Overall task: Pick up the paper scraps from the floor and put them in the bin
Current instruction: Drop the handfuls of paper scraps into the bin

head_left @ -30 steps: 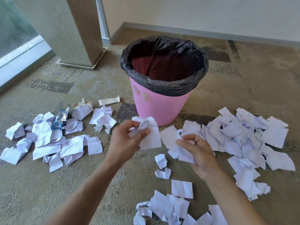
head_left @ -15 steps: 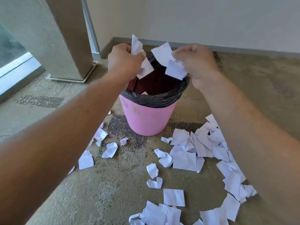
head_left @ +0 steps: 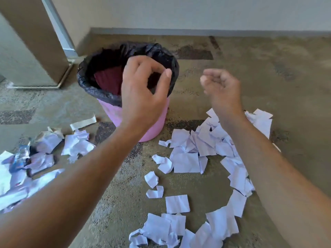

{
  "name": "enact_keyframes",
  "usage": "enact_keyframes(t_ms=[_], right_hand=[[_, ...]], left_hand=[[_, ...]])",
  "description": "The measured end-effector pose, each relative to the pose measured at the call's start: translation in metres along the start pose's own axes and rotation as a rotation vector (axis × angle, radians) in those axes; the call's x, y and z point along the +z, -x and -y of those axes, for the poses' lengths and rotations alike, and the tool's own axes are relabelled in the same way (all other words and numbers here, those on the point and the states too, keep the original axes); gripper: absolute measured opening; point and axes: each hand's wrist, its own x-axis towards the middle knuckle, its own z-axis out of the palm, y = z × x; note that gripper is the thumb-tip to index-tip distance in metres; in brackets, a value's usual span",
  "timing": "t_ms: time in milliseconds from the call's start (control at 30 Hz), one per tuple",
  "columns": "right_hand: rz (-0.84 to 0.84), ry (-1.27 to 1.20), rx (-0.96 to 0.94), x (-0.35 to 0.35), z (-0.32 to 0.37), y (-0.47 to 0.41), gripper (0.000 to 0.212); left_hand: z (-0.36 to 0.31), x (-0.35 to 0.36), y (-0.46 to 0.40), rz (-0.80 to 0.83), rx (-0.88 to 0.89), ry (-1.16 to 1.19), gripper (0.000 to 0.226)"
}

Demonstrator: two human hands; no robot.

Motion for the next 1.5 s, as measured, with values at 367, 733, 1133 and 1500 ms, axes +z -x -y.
enact_keyframes(t_ms=[367,733,1133,1500], right_hand=[[0.096,0.858,0.355,-0.127,-0.149,0.072,0.073],[0.252,0.961,0.636,-0.146,-0.210,0.062,0.100],[0.284,0.661,0.455,-0.090,-0.213,0.070,0.046],[-0.014,-0.345,0.799,-0.089,-0.185,0.087,0.032]], left_hand=[[0.074,0.105,0.130,1.023,-0.251,-0.336,0.100],[0.092,0.166,0.145,1.336,-0.342,-0.528,0.125],[0.078,0.181,0.174,1.110,-0.278,-0.247,0.049],[0.060,0.150,0.151,0.831,-0.558,0.030,0.014]])
